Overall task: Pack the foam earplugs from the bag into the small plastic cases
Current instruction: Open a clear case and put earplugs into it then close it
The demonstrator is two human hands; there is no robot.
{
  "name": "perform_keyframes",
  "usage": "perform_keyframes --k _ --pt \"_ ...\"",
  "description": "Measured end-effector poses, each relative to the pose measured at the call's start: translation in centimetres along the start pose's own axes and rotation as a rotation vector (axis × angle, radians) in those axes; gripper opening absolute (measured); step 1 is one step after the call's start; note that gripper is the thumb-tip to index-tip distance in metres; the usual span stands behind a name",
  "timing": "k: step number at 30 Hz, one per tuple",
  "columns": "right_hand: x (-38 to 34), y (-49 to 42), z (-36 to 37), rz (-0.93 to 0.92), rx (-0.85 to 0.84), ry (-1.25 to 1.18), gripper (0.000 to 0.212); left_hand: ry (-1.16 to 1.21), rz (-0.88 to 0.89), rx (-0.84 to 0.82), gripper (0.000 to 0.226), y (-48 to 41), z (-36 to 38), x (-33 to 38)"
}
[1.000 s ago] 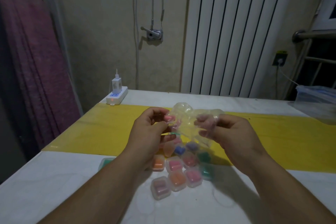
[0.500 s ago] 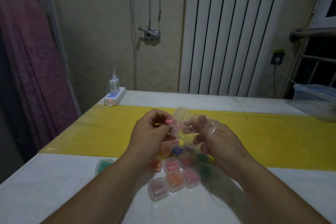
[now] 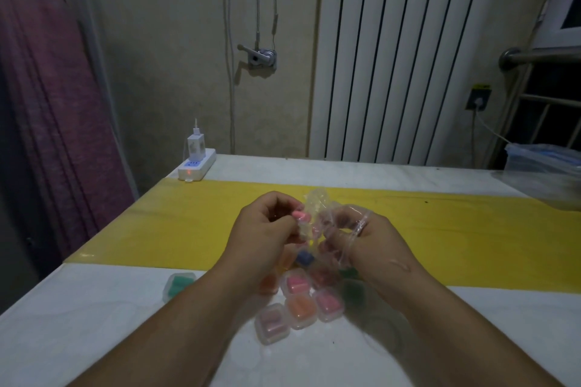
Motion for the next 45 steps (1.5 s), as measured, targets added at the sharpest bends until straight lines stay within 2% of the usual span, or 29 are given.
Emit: perform_keyframes --k 4,8,15,20,22,25,27,33,41,45 --pt "0.2 0.0 0.4 0.009 -0.033 -0.011 0.023 0.019 -0.045 -0.028 0.017 0.1 0.3 -0.3" --pt "0.6 -0.2 0.4 0.023 -0.021 0.024 0.009 0.034 -0.049 -0.051 0.018 0.2 0.5 -0.2" --pt "1.2 -0.5 -1.1 0.078 0.087 -0.012 0.029 0.087 -0.067 -0.065 0.009 0.3 0.8 -0.4" --pt "-0.8 -0.3 -2.6 -0.078 0.183 -0.061 0.017 0.020 -0.039 -0.017 0.018 0.1 0.3 -0.3" --pt "-1.1 -0.2 -2.3 -0.102 0.131 -0.075 0.017 0.029 -0.053 -0.021 0.020 0.0 0.3 -0.4" --pt "-0.5 -0.4 -1.2 -0.097 0.050 0.078 0.022 0.057 -0.089 -0.046 0.020 0.2 0.6 -0.7" --pt "0.0 -0.5 -1.1 -0.072 0.055 0.118 0.021 0.074 -0.106 -0.057 0.020 0.3 0.7 -0.9" --pt "0.2 -0.3 -0.2 -0.013 0.004 -0.044 0.006 0.032 -0.074 -0.097 0.020 0.3 1.0 -0.7" --pt "-0.1 -0.2 -0.4 -0.060 0.052 0.025 0.007 0.090 -0.089 -0.115 0.031 0.3 1.4 -0.8" --pt "0.0 -0.3 -0.7 -0.058 0.080 0.060 0.009 -0.006 -0.048 -0.108 0.016 0.8 1.5 -0.1"
Point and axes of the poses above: each hand's wrist, its own y-axis away from the middle knuckle, its own z-axis out of the palm, x = y × z, the point moved 10 cm from there along -y, towards the middle knuckle, and after that the axes turned 14 degrees about y, right-handed, at the moved point
